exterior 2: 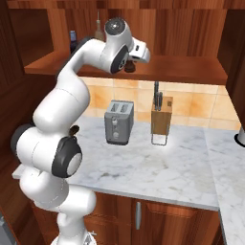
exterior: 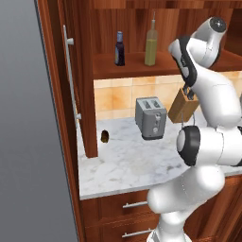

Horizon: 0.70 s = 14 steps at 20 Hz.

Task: There are various items on the counter. Only move the condiments/shakers into the cabinet.

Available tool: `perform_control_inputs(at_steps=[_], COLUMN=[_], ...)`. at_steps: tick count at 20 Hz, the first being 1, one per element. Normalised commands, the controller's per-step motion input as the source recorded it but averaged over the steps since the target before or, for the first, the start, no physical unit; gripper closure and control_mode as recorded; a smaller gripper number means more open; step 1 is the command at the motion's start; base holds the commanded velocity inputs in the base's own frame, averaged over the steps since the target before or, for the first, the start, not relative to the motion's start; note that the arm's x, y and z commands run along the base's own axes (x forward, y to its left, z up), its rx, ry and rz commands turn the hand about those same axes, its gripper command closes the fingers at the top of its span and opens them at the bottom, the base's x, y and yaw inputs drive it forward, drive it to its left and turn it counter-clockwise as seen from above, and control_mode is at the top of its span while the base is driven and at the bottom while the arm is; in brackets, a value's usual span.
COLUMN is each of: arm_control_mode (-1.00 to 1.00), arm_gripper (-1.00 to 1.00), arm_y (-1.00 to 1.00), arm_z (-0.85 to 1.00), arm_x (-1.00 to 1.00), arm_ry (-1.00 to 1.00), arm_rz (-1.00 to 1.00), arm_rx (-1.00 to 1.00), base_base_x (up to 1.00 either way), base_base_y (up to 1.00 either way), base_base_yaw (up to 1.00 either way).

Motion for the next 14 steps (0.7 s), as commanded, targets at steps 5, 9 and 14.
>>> perform_control_inputs(at_steps=[5,9,14], arm_control_mode=[-1.0,-1.0,-1.0], arm_gripper=[1.0,1.0,-1.0], arm_y=[0.0,0.0,0.0], arm_z=[-0.22,-0.17,-0.15], arm_x=[0.44,0.33,0.23], arm_ry=[0.05,0.0,0.0], arm_rz=[0.0,0.0,0.0], arm_rx=[0.0,0.0,0.0], base_base_x=[0.0,0.0,0.0], base_base_y=[0.0,0.0,0.0], base_base_yaw=[0.0,0.0,0.0])
